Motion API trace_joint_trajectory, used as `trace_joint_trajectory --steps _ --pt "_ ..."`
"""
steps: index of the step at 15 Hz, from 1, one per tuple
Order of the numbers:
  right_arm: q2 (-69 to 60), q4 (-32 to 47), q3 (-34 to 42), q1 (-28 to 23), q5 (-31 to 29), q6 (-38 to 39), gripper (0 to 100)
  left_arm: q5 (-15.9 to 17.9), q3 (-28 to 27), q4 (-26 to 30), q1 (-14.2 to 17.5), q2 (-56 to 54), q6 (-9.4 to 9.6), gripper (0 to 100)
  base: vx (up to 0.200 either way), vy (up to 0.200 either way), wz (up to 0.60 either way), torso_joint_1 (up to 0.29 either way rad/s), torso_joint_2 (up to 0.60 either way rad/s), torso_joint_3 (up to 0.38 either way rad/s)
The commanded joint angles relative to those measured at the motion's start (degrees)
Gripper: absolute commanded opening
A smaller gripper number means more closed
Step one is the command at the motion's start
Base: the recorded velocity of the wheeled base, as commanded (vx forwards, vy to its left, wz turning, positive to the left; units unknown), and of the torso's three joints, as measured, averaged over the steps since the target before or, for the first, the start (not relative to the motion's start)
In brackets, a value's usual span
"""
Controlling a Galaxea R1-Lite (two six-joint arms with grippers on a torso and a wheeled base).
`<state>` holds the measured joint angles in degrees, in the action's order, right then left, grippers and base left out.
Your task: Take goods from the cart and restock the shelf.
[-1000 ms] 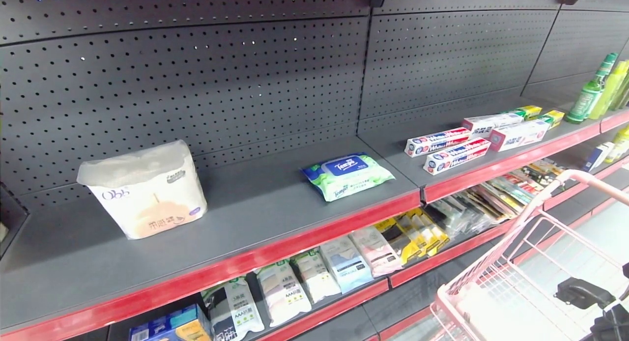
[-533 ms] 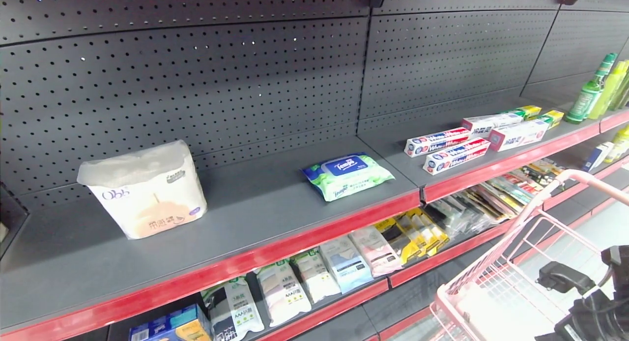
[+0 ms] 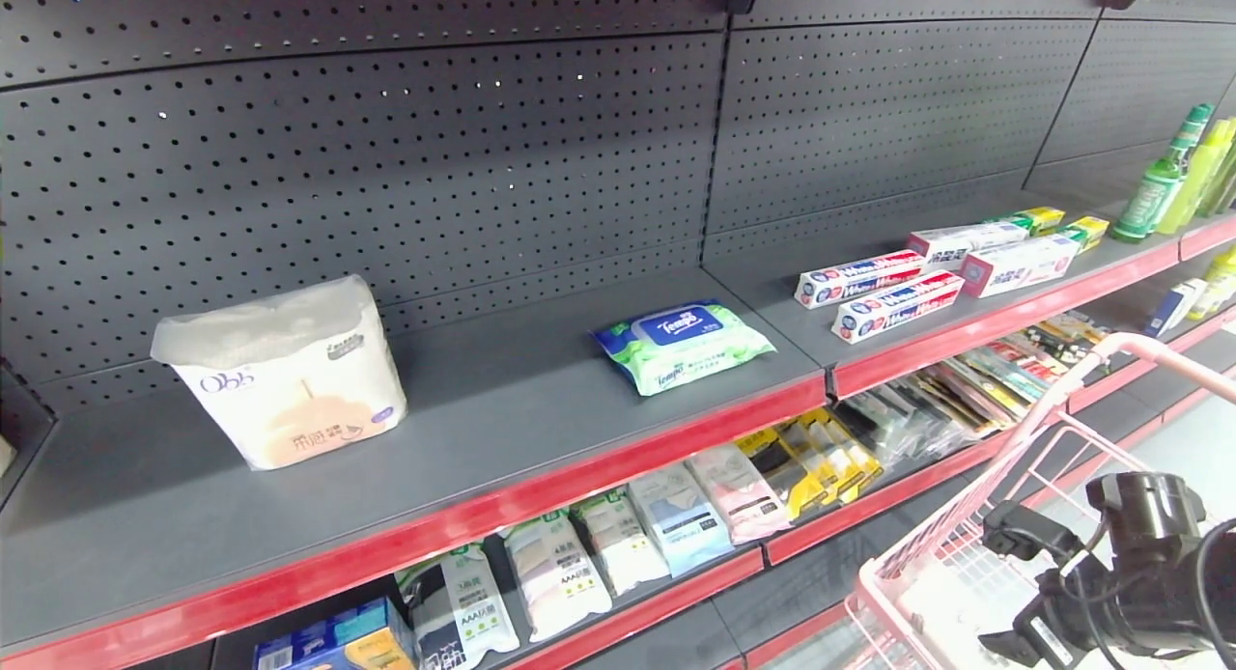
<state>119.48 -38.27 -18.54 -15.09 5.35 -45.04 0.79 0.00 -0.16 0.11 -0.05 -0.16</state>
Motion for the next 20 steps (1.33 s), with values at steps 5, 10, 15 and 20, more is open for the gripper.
trace_joint_trajectory --steps 5,10,15,20 --pt "6.38 -4.10 -1.41 2.70 -0.17 0.31 100 0.00 0.00 -0.02 -0.02 0.05 -0.02 100 0.000 0.000 0.00 0.000 0.00 0.000" --pt "7.79 -6.91 -0.71 2.00 -0.52 3.03 100 0.00 0.00 -0.02 -0.02 0.05 -0.02 100 0.000 0.000 0.00 0.000 0.00 0.000" --pt "7.70 -6.03 0.44 3.84 0.01 8.22 100 0.00 0.00 -0.02 -0.02 0.05 -0.02 100 0.000 0.000 0.00 0.000 0.00 0.000" --pt "9.37 -6.38 0.35 4.81 0.01 9.45 100 0.00 0.00 -0.02 -0.02 0.05 -0.02 100 0.000 0.000 0.00 0.000 0.00 0.000"
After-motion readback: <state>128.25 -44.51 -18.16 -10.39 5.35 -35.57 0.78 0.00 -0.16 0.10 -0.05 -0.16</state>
